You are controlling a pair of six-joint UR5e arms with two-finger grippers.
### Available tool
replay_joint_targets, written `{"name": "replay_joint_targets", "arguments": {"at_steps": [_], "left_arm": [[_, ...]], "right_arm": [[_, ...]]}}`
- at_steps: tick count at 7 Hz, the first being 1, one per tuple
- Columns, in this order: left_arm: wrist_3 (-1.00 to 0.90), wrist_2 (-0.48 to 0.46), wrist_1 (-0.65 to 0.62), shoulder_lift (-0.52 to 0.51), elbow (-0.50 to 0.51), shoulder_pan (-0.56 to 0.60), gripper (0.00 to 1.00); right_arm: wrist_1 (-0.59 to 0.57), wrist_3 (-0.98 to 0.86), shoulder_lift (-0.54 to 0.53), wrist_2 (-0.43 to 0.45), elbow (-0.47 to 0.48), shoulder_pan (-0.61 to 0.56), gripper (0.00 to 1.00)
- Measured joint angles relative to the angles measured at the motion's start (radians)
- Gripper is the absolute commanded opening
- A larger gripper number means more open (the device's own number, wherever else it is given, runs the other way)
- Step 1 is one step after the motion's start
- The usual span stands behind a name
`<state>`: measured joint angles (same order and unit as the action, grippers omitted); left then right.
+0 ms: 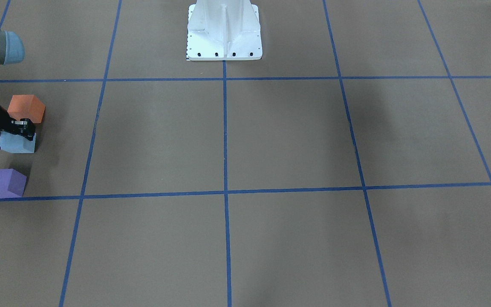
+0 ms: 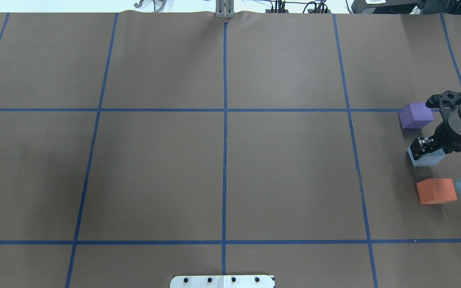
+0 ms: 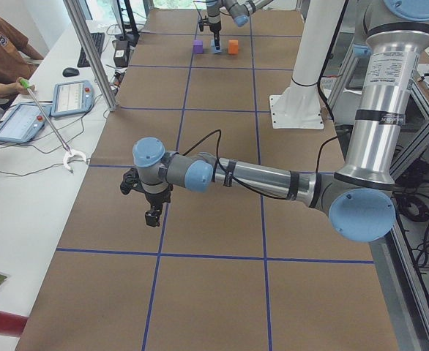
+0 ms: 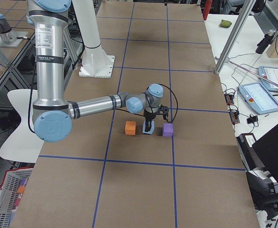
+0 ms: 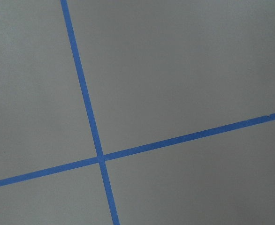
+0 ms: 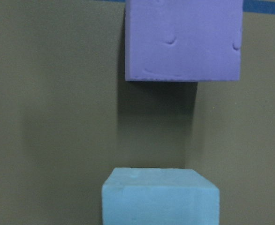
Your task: Place blue block between orange and purple blocks
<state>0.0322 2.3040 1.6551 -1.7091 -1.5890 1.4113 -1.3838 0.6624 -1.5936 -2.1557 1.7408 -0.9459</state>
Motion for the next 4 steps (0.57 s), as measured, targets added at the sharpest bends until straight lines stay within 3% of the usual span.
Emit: {"name": "replay_joint_targets", "arguments": {"at_steps": [2,4], "left_arm": [[0.0,0.0,0.0,0.0,0.0,0.0,1.0],[-0.001,-0.001,0.0,-0.001,0.0,0.0,1.0]], "right_arm": [[-0.001,-0.001,0.001,-0.003,0.037,-0.006,1.0],[-0.038,-0.016,-0.005,-0.023,0.128,-0.088,1.0]]}}
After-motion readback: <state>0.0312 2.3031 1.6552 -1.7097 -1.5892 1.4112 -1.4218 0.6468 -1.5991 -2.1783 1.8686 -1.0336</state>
